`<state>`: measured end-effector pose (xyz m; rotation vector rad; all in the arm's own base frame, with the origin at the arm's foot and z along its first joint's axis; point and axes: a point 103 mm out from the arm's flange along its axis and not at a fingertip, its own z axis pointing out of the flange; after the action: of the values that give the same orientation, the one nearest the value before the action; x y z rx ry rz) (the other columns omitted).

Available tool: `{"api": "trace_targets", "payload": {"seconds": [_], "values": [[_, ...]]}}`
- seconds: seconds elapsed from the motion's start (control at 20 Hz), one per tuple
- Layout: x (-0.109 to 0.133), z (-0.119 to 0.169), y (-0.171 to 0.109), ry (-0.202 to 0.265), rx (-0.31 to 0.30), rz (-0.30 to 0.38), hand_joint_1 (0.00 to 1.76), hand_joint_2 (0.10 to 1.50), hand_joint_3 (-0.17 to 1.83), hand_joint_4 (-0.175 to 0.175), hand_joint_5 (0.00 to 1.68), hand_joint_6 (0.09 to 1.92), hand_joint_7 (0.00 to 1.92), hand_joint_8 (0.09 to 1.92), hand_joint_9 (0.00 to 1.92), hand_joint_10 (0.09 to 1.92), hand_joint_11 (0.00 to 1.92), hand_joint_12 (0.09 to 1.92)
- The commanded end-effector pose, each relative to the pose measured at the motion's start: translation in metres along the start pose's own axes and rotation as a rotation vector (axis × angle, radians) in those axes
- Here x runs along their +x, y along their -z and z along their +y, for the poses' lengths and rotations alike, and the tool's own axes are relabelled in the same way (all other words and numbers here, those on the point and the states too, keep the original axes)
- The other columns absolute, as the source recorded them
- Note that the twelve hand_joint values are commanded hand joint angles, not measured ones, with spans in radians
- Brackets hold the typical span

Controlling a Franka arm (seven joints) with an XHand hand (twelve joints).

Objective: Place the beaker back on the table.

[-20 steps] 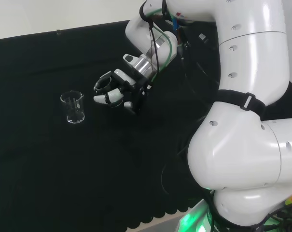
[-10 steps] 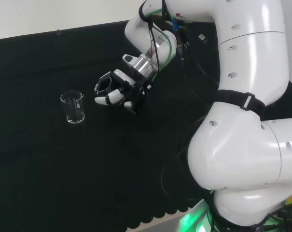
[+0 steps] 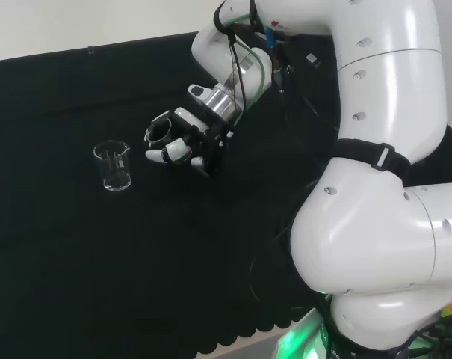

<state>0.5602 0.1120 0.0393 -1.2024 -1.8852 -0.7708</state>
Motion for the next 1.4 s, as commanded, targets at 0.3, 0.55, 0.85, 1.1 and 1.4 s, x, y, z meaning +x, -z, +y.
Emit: {"api": "trace_targets", "payload": {"seconds": [0.3,0.55,0.85,1.1,1.4], "values": [[0.005,0.012,-0.015,-0.024,-0.015,0.097,1.33,0.48,0.93,-0.027,1.26,0.80,1.46,0.51,1.35,0.51,1.09,0.82],[0.001,0.007,-0.011,-0.035,0.003,0.098,1.32,0.48,0.93,0.001,1.28,0.76,1.48,0.45,1.37,0.46,1.11,0.81],[0.002,0.011,-0.013,-0.026,0.010,0.092,1.30,0.55,0.85,0.007,1.21,0.82,1.41,0.55,1.32,0.46,1.06,0.83],[0.002,0.008,-0.009,-0.031,0.019,0.092,1.21,0.53,0.85,-0.130,1.14,0.84,1.27,0.60,1.26,0.43,0.89,0.96],[0.001,0.004,-0.003,-0.033,0.018,0.100,1.17,0.35,1.06,-0.125,0.96,0.90,1.19,0.61,1.24,0.36,0.78,1.06]]}}
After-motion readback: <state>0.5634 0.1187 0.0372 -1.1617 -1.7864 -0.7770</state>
